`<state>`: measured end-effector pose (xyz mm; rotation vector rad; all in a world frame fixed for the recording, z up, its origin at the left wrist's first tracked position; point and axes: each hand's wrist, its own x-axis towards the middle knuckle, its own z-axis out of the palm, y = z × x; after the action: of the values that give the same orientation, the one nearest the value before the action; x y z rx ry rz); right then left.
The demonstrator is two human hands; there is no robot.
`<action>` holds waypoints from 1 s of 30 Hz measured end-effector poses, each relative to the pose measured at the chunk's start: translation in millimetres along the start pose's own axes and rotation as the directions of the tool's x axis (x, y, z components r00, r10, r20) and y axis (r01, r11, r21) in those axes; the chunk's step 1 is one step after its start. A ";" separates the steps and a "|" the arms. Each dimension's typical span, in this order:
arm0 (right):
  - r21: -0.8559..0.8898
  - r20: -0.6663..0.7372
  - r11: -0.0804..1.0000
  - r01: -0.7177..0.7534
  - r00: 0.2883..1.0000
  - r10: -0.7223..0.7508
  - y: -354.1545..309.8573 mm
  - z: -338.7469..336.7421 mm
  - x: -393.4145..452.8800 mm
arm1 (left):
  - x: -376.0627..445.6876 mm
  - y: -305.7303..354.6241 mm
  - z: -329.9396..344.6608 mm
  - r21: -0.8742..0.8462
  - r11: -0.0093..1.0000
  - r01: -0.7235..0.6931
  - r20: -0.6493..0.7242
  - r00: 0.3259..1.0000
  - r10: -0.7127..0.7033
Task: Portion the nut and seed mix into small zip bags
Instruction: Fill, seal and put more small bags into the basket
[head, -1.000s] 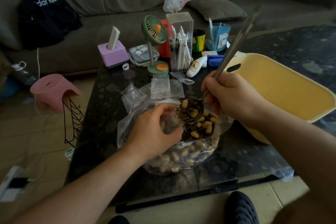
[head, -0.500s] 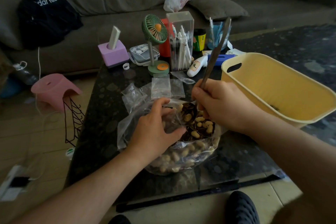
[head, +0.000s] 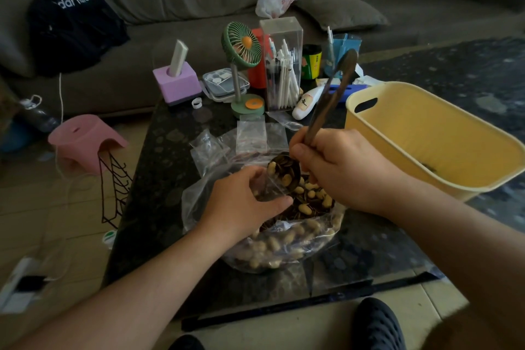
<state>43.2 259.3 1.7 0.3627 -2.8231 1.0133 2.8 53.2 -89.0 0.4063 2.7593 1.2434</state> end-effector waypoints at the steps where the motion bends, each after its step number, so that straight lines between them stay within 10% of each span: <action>1: -0.011 0.004 1.000 0.011 1.000 -0.011 0.1 0.5 0.2 | -0.1 1.1 0.2 0.011 1.000 -0.013 -0.006 1.000 0.013; 30: -0.196 -0.147 0.922 0.333 0.920 -0.364 1.0 4.7 0.5 | 0.0 9.3 0.3 -0.190 0.982 0.024 -0.045 0.998 -0.033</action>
<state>42.3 257.0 -2.4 0.6891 -2.5312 0.6900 4.7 59.3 -82.3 0.3235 2.6422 1.5106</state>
